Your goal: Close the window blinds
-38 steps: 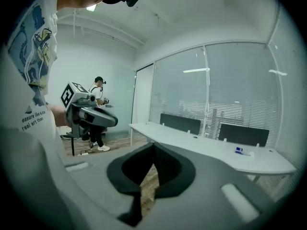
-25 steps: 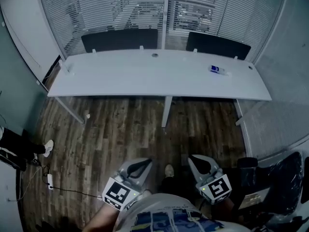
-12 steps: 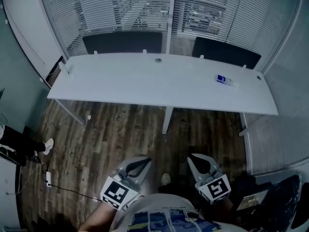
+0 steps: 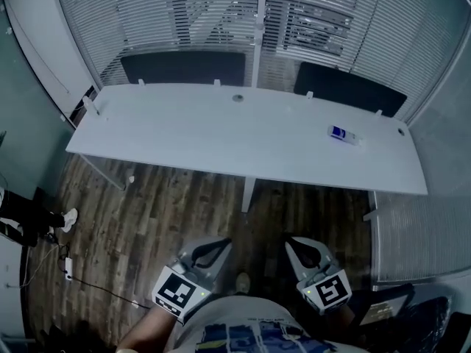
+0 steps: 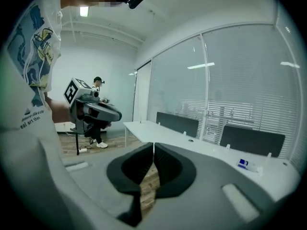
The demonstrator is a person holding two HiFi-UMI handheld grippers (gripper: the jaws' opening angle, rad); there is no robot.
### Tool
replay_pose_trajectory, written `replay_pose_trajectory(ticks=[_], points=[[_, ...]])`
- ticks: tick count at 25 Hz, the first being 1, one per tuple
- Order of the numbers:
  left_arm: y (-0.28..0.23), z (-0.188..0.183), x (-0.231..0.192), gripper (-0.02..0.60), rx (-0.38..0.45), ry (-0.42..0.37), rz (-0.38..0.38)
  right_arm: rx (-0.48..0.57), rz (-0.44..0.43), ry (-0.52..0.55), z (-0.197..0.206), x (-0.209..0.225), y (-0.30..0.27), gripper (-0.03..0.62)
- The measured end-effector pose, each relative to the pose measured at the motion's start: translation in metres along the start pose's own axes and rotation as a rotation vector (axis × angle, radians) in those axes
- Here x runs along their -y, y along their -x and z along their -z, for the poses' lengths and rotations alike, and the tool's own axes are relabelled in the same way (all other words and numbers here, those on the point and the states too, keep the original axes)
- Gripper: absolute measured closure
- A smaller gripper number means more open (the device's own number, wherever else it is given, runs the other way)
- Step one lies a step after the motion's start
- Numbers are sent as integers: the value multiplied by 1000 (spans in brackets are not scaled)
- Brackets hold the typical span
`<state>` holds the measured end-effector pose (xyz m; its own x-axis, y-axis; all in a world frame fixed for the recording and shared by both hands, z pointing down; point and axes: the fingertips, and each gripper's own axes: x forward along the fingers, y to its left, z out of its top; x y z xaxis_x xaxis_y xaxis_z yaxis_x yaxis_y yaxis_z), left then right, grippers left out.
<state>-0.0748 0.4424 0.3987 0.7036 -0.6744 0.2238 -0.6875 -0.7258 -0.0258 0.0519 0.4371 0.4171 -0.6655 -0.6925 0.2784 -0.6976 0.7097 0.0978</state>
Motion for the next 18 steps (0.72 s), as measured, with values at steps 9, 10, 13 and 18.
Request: replay_pose_trajectory(ticks=[9, 10, 13, 18], points=[[-36, -9, -19, 574, -12, 31, -28, -15, -23, -10, 8, 35, -21, 586], [-37, -9, -22, 574, -14, 34, -31, -17, -30, -11, 8, 35, -25, 586], [-41, -3, -31, 574, -16, 26, -39, -23, -51, -10, 9, 33, -34, 586], [-60, -9, -50, 574, -9, 39, -34, -27, -35, -7, 7, 51, -49, 582]])
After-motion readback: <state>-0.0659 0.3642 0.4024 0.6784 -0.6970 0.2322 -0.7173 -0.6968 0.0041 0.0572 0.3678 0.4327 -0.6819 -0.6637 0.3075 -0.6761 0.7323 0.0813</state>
